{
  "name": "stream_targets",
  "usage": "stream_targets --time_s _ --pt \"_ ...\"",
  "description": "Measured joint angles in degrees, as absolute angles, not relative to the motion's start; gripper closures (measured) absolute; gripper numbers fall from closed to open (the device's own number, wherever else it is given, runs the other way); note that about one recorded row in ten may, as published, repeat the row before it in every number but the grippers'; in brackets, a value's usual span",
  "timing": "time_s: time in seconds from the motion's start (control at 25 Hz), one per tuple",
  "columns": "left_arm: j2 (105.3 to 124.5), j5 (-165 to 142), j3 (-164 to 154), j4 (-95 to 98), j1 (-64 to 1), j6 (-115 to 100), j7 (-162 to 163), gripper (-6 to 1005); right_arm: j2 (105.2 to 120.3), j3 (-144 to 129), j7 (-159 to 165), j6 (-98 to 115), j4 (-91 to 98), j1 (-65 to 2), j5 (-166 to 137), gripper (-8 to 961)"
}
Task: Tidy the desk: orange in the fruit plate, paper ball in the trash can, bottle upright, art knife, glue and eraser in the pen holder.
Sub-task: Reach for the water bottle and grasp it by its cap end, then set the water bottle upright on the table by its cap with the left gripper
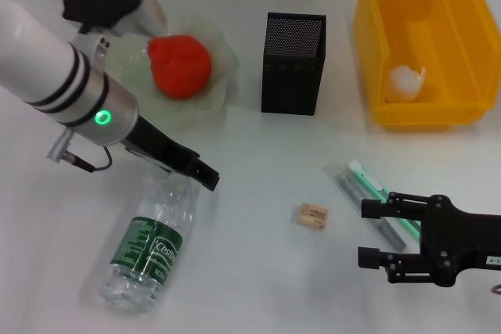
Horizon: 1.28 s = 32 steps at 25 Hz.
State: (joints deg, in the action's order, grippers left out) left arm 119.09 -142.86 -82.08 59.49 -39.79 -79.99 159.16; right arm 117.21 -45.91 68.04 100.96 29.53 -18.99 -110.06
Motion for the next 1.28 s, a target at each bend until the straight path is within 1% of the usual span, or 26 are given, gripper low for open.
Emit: stream_targets --time_s 0.12,0.6,0.72,0.76,0.8,0.88,0.96,1.0,1.16,1.28 --pt "119.09 -142.88 -83.84 59.21 -39.91 -78.94 159.45 211 117.05 -45.78 68.04 101.34 29.53 -18.98 -110.04 178" --pt "119.08 -142.49 -85.16 61.2 -38.42 -79.02 156.62 453 116.98 -45.7 68.08 101.07 29.53 -18.78 -110.03 178" --pt "118.95 -142.21 -85.48 64.77 -36.2 -79.81 155.18 530 116.98 -45.67 68.28 101.06 29.53 -18.78 -110.0 178" --pt "118.79 -140.82 -84.93 68.08 -34.09 -81.07 153.09 556 116.98 -45.63 68.39 101.06 29.53 -18.82 -109.89 178" --pt "118.79 -140.82 -84.93 68.08 -34.09 -81.07 153.09 556 116.98 -45.63 68.39 101.06 29.53 -18.82 -109.89 178" --pt "118.65 -138.59 -83.57 71.1 -31.81 -81.91 151.08 556 116.99 -45.61 68.52 101.06 29.53 -18.9 -109.73 178" --pt "118.52 -132.69 -79.02 74.62 -27.74 -82.68 145.27 556 117.05 -45.57 68.72 101.06 29.53 -19.03 -109.56 178" --pt "118.52 -132.69 -79.02 74.62 -27.74 -82.68 145.27 556 117.05 -45.57 68.72 101.06 29.53 -19.03 -109.56 178" --pt "118.39 -120.31 -67.33 74.4 -22.93 -86.99 132.61 557 117.07 -44.1 70.22 101.16 29.53 -20.18 -109.36 178" --pt "118.39 -116.26 -63.12 73.33 -21.47 -88.88 128.09 557 117.07 -43.17 70.8 101.31 29.53 -20.69 -109.35 178"
